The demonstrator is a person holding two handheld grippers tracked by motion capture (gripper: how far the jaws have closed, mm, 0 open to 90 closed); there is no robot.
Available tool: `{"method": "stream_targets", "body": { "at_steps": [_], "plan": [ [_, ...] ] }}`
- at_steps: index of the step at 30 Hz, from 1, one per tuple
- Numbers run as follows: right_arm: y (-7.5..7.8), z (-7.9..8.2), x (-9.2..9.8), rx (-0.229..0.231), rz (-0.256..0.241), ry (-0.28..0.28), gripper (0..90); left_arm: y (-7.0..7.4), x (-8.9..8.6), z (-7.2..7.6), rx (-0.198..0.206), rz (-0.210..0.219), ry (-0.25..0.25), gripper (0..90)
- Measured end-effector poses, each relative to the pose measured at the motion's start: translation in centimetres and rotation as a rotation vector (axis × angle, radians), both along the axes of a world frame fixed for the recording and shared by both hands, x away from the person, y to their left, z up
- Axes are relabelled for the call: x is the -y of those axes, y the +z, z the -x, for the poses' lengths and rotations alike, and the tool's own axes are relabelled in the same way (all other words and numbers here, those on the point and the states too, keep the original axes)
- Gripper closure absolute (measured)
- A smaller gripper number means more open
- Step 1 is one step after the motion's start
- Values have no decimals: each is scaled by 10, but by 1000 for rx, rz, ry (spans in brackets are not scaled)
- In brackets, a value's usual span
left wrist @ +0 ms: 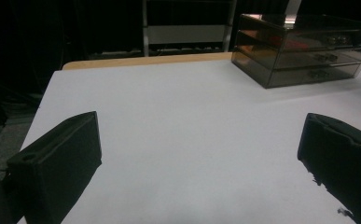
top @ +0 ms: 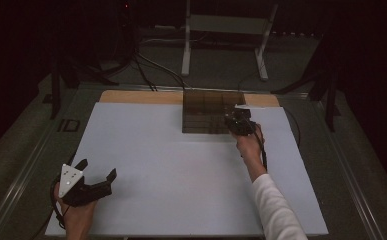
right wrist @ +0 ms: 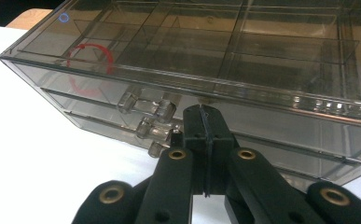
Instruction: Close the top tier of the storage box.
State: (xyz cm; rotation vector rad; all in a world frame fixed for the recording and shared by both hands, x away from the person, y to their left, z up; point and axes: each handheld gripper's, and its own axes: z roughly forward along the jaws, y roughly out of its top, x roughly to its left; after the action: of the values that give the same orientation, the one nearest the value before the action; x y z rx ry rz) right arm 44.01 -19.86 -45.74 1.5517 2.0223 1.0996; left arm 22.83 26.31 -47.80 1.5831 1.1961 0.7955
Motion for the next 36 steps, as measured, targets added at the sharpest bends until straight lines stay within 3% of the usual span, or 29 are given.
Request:
{"method": "stream_targets", "body": {
  "at_steps": [27, 30, 36],
  "plan": [
    [-4, 1, -1, -4, -22, 0, 892, 0, -1, 0, 2, 1, -2, 11],
    [-3, 6, 0, -3, -23, 17, 826, 0, 0, 0, 0, 1, -2, 11],
    [2, 15, 4, 11, -28, 42, 591, 0, 0, 0, -1, -2, -5, 11]
  ]
}}
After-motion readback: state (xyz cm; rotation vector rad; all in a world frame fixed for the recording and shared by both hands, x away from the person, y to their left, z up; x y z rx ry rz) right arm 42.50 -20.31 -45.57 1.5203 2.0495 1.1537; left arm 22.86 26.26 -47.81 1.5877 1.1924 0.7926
